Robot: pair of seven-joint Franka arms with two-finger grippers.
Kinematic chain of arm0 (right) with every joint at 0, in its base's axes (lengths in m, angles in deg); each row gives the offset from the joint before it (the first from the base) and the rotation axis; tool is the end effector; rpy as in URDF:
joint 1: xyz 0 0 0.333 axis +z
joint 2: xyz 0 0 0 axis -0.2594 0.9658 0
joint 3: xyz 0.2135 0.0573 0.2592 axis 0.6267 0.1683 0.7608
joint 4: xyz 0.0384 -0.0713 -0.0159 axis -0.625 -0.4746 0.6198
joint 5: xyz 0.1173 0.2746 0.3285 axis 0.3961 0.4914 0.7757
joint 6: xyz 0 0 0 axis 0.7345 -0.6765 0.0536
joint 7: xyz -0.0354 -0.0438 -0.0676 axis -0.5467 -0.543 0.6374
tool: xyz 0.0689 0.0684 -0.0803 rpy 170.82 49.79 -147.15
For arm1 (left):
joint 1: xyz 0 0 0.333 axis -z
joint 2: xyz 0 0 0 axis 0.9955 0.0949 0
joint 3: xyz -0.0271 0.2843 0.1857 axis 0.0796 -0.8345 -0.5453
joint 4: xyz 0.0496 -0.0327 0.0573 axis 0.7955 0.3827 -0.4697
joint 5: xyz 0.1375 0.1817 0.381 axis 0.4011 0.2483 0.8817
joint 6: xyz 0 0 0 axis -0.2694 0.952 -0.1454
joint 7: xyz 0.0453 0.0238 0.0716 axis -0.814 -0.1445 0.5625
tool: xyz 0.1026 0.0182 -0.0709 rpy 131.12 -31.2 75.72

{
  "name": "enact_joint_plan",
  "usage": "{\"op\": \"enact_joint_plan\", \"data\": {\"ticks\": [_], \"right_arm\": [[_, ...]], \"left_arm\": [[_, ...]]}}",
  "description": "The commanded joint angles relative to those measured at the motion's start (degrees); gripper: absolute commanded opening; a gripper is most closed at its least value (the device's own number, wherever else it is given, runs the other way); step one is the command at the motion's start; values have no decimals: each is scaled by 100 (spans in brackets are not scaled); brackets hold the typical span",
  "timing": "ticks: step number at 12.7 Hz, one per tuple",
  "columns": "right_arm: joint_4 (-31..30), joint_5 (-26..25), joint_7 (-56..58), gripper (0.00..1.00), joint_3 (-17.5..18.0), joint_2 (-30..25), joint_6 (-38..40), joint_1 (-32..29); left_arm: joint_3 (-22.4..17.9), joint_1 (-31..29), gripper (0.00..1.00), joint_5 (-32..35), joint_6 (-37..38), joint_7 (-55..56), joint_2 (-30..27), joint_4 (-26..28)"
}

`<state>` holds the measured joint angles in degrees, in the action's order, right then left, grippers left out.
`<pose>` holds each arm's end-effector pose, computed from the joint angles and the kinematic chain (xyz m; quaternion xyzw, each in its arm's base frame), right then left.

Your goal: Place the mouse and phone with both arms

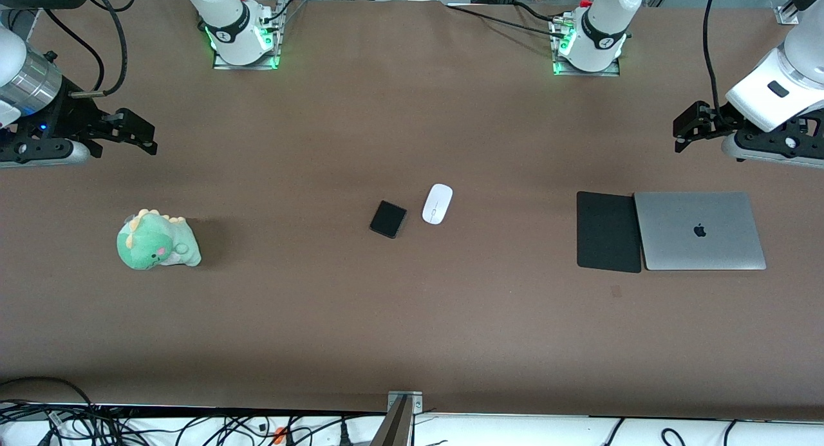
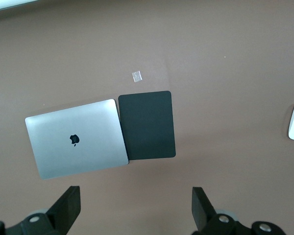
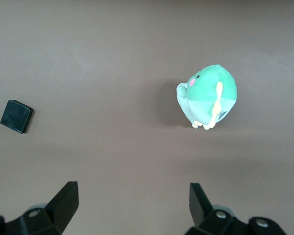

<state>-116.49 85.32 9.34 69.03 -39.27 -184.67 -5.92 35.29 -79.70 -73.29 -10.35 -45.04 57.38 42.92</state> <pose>0.6172 0.0612 0.5927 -0.9996 -0.0255 -0.0039 0.0113 0.6104 -0.0560 0.6124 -0.9954 0.0890 -0.0035 0.0355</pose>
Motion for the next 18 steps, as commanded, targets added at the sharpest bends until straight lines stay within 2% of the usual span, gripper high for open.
{"op": "enact_joint_plan", "data": {"ticks": [1,9,12,14,18], "right_arm": [[85,34,-30,100,22,-14,90,-6],[85,34,-30,100,22,-13,81,-6],[85,34,-30,100,22,-13,90,-6],[85,34,-30,100,22,-13,90,-6],[85,34,-30,100,22,-13,90,-6]], "left_arm": [[576,-646,100,-109,910,542,1246,-1488],[608,-643,100,-173,944,547,1250,-1502],[704,-477,100,-340,1137,556,1302,-1380],[828,-83,100,-402,1059,608,1678,-1387],[863,498,100,-411,234,853,2241,-1361]]}}
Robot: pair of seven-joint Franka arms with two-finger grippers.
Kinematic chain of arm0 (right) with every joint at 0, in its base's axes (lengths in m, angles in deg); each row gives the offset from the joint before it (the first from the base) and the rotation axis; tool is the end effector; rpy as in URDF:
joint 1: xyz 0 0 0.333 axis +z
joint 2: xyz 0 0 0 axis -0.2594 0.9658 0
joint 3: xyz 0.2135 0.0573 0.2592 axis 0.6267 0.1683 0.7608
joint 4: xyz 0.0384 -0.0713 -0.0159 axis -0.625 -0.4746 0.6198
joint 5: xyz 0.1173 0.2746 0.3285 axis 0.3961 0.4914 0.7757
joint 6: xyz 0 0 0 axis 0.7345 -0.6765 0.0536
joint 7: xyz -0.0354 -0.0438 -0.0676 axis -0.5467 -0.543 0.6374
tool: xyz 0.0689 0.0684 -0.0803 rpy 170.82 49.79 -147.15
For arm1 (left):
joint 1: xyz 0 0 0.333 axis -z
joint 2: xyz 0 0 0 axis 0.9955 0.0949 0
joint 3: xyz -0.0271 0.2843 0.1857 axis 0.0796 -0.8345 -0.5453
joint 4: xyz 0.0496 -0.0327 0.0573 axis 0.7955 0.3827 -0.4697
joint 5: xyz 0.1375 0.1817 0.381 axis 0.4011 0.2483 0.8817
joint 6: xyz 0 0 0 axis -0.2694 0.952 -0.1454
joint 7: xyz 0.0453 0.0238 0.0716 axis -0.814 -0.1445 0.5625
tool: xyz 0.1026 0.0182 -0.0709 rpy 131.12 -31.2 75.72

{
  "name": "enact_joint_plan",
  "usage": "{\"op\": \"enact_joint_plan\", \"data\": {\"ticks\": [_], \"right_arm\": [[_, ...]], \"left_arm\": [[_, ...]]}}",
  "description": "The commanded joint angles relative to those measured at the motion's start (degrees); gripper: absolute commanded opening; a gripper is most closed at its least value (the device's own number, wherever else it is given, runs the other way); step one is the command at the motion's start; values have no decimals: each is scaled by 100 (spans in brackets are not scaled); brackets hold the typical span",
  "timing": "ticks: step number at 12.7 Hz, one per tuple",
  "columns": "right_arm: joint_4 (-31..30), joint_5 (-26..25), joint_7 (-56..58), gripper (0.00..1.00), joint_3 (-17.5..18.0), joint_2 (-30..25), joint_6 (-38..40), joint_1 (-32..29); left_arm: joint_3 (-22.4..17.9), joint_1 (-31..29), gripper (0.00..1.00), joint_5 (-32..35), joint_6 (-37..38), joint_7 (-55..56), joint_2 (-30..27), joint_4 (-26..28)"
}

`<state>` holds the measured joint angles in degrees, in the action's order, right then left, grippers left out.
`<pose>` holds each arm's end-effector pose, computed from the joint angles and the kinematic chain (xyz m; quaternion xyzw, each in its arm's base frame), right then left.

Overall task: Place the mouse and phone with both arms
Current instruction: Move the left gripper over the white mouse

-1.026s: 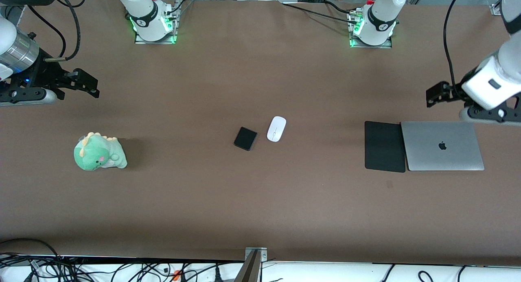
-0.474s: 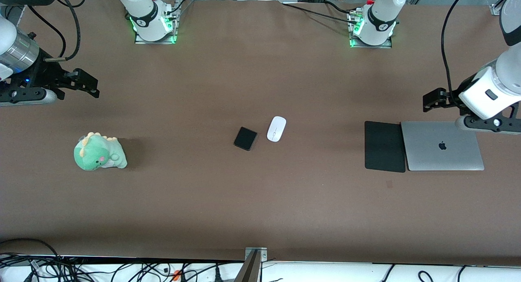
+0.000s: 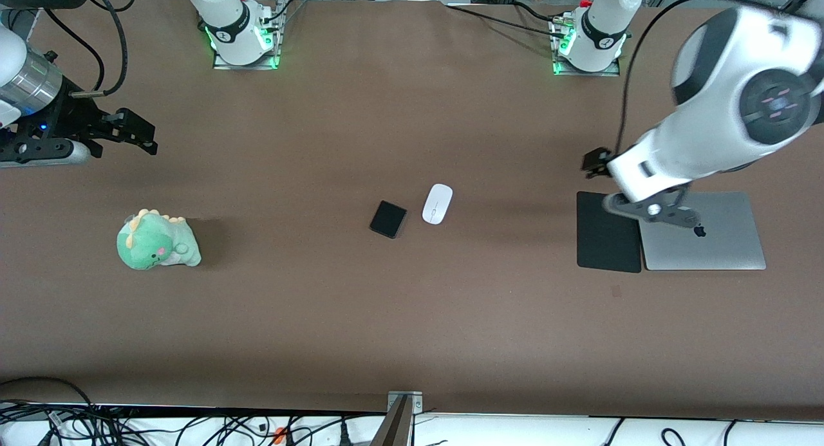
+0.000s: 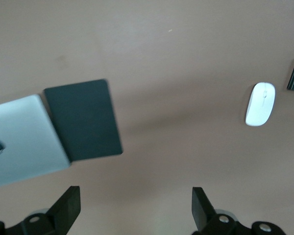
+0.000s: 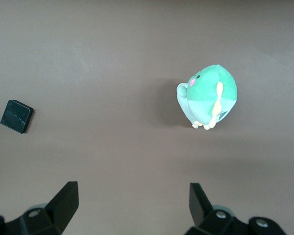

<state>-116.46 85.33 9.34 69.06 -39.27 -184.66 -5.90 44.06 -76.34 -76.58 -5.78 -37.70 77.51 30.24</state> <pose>0.6172 0.0618 0.5930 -0.9996 -0.0259 -0.0040 0.0114 0.6713 -0.2005 0.4919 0.9867 -0.1265 -0.1019 0.0049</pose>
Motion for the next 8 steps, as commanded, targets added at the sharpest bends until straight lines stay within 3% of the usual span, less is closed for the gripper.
{"op": "enact_joint_plan", "data": {"ticks": [1,8], "right_arm": [[83,33,-30,100,19,-14,90,-8],[83,33,-30,100,19,-14,90,-8]], "left_arm": [[-14,267,100,-90,-382,286,343,-85],[-14,1145,100,-73,-1436,999,818,231]]}}
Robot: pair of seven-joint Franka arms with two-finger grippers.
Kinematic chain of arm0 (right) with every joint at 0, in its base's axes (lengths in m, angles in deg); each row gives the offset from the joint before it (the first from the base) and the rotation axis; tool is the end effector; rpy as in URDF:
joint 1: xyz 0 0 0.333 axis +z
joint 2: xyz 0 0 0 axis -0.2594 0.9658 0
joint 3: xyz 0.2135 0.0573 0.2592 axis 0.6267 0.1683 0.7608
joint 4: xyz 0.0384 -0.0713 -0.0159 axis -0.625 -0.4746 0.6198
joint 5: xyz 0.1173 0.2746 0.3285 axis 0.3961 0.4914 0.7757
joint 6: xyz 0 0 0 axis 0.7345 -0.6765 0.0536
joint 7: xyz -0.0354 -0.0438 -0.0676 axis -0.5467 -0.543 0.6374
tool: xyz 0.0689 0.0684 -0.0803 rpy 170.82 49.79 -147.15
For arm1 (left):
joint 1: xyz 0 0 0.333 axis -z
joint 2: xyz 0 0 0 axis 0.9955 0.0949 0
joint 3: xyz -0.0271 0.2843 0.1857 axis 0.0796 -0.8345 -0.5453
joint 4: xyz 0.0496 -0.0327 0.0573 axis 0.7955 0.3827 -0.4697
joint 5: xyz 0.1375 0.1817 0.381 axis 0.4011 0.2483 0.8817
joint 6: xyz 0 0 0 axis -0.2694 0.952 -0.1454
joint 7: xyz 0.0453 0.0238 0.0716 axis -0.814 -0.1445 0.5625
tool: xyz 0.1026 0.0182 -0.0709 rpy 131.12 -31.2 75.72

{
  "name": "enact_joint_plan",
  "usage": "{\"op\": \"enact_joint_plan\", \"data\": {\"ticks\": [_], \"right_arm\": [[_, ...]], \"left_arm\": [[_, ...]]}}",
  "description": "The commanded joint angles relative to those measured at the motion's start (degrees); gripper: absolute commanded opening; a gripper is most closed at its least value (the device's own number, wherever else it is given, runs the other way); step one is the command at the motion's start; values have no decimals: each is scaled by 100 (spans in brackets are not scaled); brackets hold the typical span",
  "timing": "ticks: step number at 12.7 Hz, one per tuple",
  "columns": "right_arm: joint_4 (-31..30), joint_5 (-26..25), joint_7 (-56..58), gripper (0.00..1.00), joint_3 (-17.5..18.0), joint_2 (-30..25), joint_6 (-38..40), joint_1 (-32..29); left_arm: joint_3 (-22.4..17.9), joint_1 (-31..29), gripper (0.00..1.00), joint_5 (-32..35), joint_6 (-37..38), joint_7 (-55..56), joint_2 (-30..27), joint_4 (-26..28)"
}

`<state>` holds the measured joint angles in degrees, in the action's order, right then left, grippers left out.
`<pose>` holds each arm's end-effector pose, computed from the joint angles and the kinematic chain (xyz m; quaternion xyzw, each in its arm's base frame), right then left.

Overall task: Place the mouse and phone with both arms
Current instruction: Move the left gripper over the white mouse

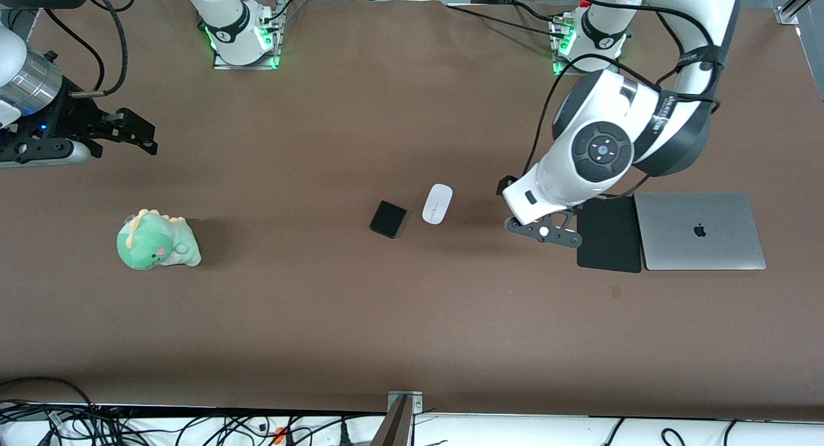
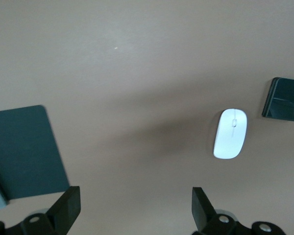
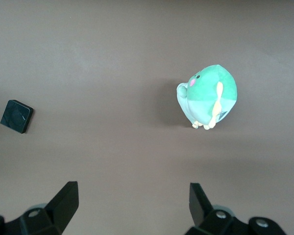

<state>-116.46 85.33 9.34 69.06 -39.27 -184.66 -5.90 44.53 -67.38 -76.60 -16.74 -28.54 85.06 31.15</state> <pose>0.6172 0.0618 0.5930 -0.9996 -0.0259 -0.0040 0.0114 0.6657 -0.3223 0.4026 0.9885 -0.1254 -0.0842 0.0084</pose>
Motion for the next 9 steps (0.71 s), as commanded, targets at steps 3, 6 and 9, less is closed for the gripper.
{"op": "enact_joint_plan", "data": {"ticks": [3,6,9], "right_arm": [[83,33,-30,100,19,-14,90,-8],[83,33,-30,100,19,-14,90,-8],[83,33,-30,100,19,-14,90,-8]], "left_arm": [[-53,409,100,-26,-1226,102,134,570],[-61,769,100,-18,-1983,276,256,1019],[-70,945,100,9,-3089,312,371,1651]]}}
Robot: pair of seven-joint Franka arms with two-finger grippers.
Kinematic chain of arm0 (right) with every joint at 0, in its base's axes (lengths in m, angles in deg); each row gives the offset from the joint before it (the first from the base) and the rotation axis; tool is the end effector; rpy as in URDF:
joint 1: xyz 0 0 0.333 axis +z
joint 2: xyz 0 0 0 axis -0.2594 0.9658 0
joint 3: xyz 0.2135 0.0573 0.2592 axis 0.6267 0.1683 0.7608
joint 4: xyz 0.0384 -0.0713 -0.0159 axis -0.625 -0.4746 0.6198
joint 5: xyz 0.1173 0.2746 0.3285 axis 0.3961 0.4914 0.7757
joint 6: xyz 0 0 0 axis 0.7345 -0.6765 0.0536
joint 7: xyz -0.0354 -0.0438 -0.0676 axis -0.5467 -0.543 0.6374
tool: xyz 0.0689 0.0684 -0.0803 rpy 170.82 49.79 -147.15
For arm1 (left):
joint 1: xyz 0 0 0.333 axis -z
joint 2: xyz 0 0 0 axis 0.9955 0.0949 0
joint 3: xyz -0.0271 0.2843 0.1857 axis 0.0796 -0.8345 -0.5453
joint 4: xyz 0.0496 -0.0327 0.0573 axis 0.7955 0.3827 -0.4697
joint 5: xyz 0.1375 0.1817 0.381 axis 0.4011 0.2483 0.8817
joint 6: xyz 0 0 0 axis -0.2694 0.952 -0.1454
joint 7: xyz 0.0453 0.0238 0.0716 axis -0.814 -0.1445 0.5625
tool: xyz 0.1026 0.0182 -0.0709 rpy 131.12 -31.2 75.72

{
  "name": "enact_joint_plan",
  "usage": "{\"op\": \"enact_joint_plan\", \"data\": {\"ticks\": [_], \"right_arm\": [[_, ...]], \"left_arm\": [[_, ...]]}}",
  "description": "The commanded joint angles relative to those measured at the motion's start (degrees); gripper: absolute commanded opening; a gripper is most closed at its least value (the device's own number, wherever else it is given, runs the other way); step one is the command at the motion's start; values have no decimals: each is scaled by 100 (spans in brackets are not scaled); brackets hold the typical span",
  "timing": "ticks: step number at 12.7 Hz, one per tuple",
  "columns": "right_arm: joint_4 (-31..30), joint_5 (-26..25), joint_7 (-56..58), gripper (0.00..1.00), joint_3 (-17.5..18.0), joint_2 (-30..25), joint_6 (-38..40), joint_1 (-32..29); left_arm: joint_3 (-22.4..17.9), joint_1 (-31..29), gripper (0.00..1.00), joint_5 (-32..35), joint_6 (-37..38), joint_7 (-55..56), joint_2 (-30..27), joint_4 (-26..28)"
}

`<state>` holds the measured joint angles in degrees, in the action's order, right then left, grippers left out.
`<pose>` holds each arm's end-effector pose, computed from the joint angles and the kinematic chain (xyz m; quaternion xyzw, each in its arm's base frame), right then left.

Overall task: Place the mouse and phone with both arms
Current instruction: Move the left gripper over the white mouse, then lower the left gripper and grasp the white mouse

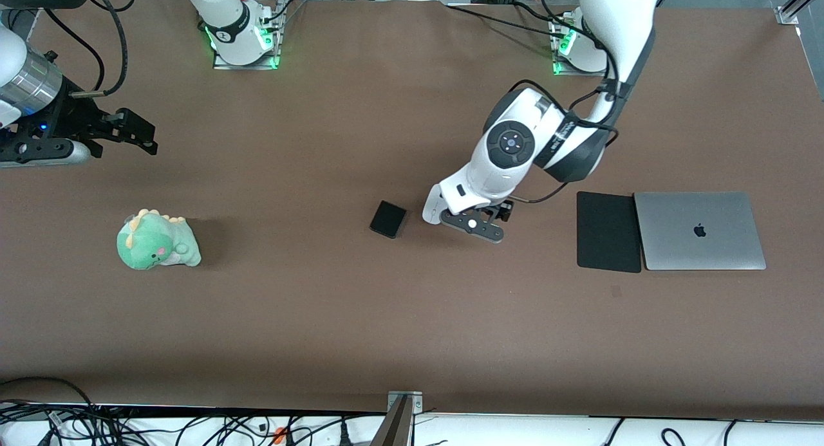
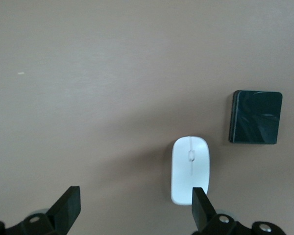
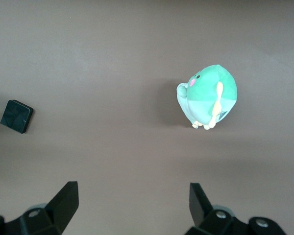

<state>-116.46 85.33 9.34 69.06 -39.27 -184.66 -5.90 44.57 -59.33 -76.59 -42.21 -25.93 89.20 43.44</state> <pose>0.6172 0.0618 0.5930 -0.9996 -0.0259 -0.0040 0.0114 0.6142 -0.4221 0.2763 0.9847 -0.1686 -0.0155 0.0402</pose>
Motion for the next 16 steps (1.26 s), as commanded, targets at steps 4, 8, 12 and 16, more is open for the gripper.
{"op": "enact_joint_plan", "data": {"ticks": [4,8,12,16], "right_arm": [[83,33,-31,100,19,-14,81,-8],[83,33,-31,100,19,-14,89,-8],[83,24,-22,100,10,-14,90,-8],[91,-2,-13,100,71,-14,28,0]], "left_arm": [[-109,490,100,17,-1300,295,316,722],[-109,834,100,1384,-1705,1840,704,705],[-109,896,100,1687,-1732,2028,766,678],[-100,843,87,1871,-1987,2028,933,687]]}}
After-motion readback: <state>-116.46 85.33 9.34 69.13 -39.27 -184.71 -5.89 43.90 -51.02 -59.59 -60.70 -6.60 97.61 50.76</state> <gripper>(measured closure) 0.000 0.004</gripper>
